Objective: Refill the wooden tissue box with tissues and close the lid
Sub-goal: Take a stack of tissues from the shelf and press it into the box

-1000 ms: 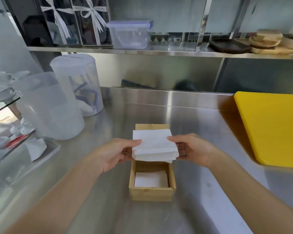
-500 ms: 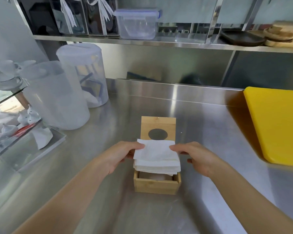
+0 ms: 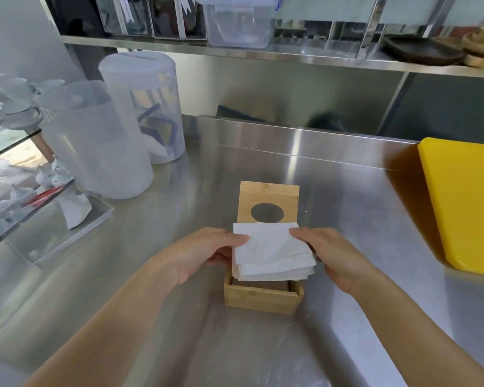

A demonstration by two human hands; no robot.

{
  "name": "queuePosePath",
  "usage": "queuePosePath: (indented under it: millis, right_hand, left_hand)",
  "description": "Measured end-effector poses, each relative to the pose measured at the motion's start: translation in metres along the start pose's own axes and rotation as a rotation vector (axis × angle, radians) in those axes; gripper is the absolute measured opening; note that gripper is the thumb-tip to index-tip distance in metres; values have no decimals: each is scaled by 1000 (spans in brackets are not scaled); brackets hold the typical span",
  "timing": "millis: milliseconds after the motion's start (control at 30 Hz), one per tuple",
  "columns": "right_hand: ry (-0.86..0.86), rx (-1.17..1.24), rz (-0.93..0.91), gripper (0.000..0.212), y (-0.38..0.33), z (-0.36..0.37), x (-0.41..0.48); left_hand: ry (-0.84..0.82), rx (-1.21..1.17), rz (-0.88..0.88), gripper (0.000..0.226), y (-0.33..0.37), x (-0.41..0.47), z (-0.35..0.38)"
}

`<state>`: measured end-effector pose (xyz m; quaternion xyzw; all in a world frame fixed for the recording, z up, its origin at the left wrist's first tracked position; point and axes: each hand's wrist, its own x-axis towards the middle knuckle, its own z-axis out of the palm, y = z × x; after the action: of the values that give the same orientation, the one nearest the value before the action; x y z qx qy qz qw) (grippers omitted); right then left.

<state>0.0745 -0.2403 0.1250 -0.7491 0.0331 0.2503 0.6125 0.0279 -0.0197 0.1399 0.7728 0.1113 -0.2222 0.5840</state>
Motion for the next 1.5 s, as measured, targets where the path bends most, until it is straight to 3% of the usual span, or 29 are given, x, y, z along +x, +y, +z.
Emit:
queuePosePath:
  millis: [100,233,433,567,700,800,900,1000,1067,1200,1367,1500]
  right_hand:
    - [-18,-62,-17,40,0,2,-1]
    - [-72,-107,-60,23,-2,0,-2]
    - [-82,-153,-65,27,-8,-7,-3]
    - [-73,-192,-61,31,-6,-5,1]
    - [-87,-257,-34,20,-4,1,4]
    - [-112,-404,-47,37,-4,3,3]
    - [-164,-434,-31,36,-8,3,3]
    - [-140,-537,-64,66,-8,3,6]
    - [-96,-574,-67,59,-7,1,6]
    - [-24,-540,-58,36,0,1,8]
    - [23,-464,5,43,7,7,18]
    - [56,-520,24,24,7,10,22]
  left_hand:
    - [8,-30,-21,22,0,-1,-1]
    - [25,-63,-74,28,-1,1,-1]
    - [37,-36,-73,27,-1,8,-2]
    - [68,37,-93,27,-1,12,0]
    - [75,120,-101,32,-2,16,1]
    - [32,221,-87,33,1,16,-2]
    - [13,262,-62,27,1,17,-5]
    - [-26,261,-7,20,-1,18,-7]
    - [-93,253,37,16,-3,18,-7]
    - [-163,227,82,41,-9,21,-5]
    - [-17,194,117,28,-9,29,5]
    - [63,157,92,28,-11,32,9]
